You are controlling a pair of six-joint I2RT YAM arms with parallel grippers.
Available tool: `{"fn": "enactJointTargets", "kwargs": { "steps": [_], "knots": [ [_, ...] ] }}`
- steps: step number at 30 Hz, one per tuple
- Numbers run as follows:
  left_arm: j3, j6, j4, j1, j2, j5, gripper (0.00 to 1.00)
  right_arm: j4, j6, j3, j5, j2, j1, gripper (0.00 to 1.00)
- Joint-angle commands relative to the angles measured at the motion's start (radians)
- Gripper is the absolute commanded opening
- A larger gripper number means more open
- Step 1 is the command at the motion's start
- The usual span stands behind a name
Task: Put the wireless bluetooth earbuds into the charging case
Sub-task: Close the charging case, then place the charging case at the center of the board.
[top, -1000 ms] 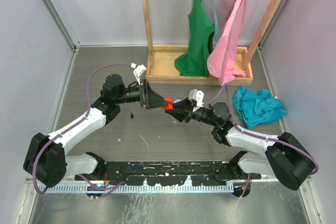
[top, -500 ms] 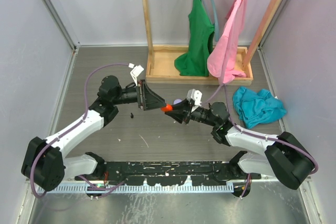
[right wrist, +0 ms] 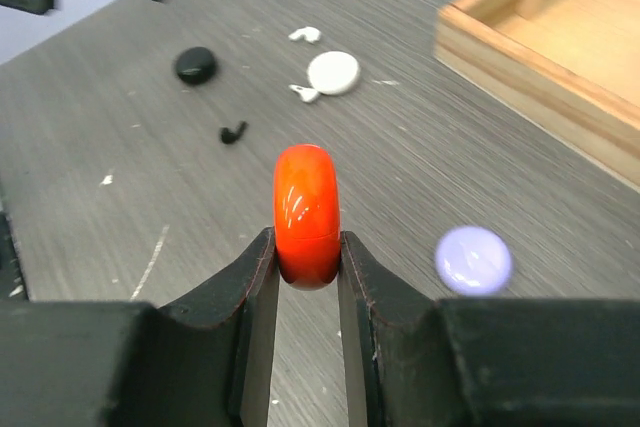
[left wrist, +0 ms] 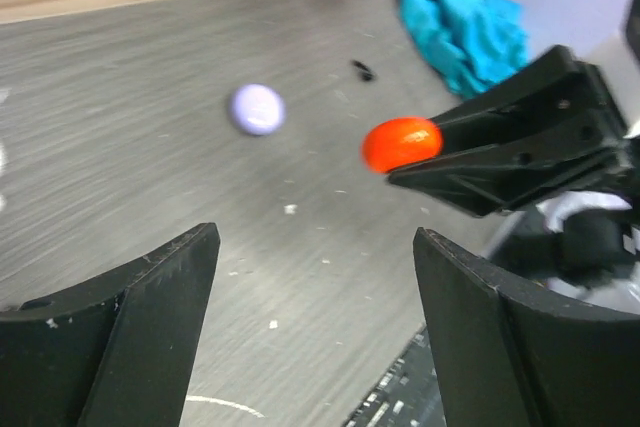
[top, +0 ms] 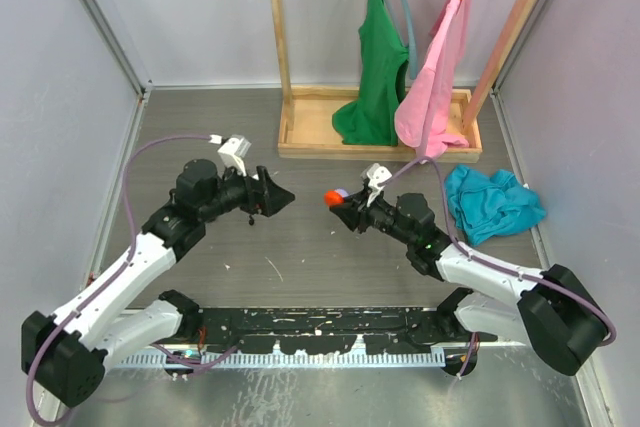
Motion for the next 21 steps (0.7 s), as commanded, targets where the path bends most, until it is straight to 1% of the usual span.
{"fn": "enactJointTargets", "kwargs": {
  "steps": [1, 3, 4, 5, 6, 10, 13, 17, 21],
  "knots": [
    [-0.053, 0.07, -0.11, -0.001, -0.102, -0.353, 0.83, -0.094, 0.064, 0.023, 0.222, -0.03, -0.019, 0.02],
    [-0.091, 0.062, -0.108, -0.001, -0.134, -0.437, 0.86, -0.123, 0.105, 0.026, 0.295, -0.016, -0.028, 0.02],
    [-0.109, 0.06, -0.105, -0.001, -0.149, -0.474, 0.87, -0.131, 0.125, 0.026, 0.315, -0.007, -0.036, 0.02],
    [-0.125, 0.06, -0.101, -0.001, -0.16, -0.513, 0.91, -0.134, 0.143, 0.026, 0.327, 0.002, -0.047, 0.02],
    [-0.138, 0.061, -0.097, -0.001, -0.169, -0.542, 0.93, -0.133, 0.162, 0.027, 0.339, 0.012, -0.058, 0.02],
    [-0.171, 0.069, -0.084, -0.001, -0.176, -0.606, 1.0, -0.139, 0.268, 0.042, 0.376, 0.084, -0.122, 0.02],
    [-0.181, 0.077, -0.075, -0.001, -0.165, -0.609, 0.99, -0.158, 0.348, 0.069, 0.354, 0.15, -0.175, 0.02],
    [-0.195, 0.083, -0.066, -0.002, -0.151, -0.617, 0.98, -0.158, 0.422, 0.092, 0.317, 0.234, -0.215, 0.04],
    [-0.199, 0.088, -0.065, -0.001, -0.147, -0.619, 0.98, -0.156, 0.454, 0.125, 0.291, 0.305, -0.222, 0.09]
  ]
}}
